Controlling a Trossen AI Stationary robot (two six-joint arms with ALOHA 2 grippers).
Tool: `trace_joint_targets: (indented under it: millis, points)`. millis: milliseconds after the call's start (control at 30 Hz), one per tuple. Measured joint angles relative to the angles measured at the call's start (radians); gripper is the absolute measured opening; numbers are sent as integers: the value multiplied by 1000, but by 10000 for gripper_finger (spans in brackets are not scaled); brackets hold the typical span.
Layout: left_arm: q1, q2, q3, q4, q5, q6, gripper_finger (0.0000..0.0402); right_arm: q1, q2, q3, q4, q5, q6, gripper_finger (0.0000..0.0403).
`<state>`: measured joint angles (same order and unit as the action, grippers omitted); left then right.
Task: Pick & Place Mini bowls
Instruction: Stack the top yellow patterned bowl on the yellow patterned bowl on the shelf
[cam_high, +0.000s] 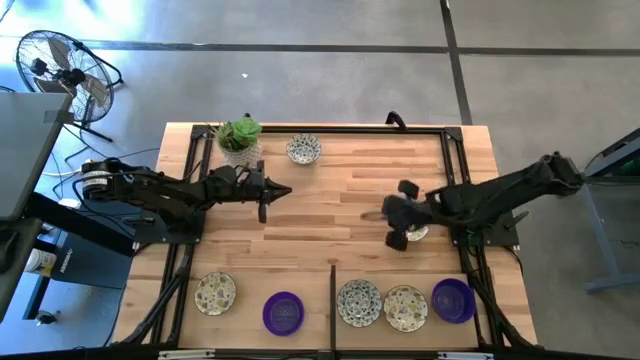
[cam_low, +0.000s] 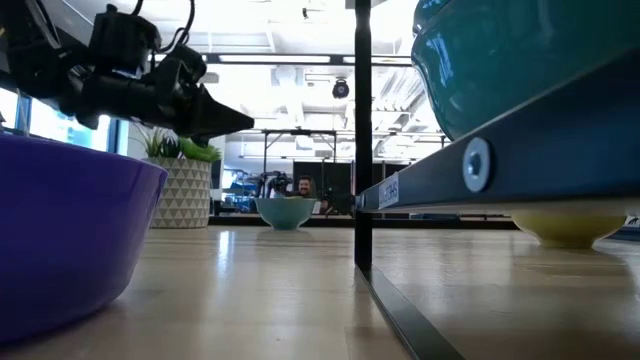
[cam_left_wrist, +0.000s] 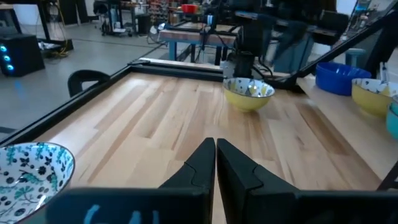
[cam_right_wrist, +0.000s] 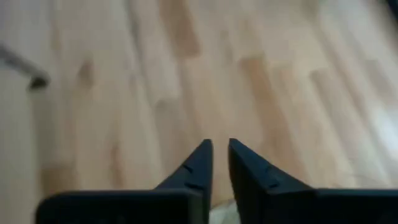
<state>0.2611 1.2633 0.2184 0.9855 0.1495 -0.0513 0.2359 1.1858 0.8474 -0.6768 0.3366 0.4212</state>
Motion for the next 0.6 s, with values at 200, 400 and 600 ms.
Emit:
trace_joint_targets:
  millis: [200,400,600]
  points:
    - [0,0,0,-4,29,-5,12,142,168,186,-360,-35,175,130]
    - [0,0,0,-15,49,-6,12,198,333,229,-484,-118,290,174]
    - [0,0,0,-16,51,-5,12,178,409,197,-486,-128,362,158]
